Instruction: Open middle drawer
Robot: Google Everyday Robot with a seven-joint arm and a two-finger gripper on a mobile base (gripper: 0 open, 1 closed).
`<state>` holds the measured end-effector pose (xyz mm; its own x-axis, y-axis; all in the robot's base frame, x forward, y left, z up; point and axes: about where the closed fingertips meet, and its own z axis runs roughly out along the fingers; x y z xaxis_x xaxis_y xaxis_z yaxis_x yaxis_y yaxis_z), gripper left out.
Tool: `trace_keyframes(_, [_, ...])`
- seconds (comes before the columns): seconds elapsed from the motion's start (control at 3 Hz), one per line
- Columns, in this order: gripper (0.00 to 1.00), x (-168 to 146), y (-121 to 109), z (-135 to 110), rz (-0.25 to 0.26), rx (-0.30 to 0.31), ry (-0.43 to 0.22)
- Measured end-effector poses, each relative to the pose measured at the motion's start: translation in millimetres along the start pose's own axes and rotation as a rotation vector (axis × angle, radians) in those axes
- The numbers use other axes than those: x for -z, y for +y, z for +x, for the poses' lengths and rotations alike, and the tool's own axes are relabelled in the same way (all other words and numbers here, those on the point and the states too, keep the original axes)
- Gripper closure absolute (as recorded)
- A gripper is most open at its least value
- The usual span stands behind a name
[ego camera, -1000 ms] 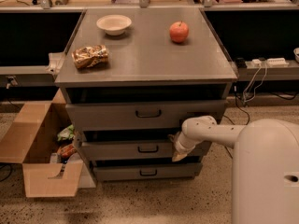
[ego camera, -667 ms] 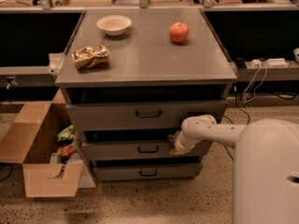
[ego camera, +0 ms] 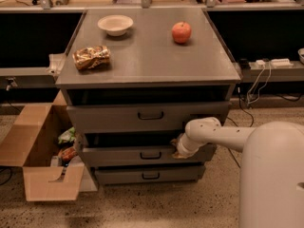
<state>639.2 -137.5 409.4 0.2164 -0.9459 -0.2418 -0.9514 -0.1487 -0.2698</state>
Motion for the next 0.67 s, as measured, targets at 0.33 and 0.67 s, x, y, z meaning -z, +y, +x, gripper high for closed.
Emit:
trace_keyframes(0.33, [1.00,9.0,6.9,-7.3,0.006,0.012,-0.016])
trace_keyframes(0.67, [1.00,26.0,19.7,-23.9,0.004,0.042,-0.054])
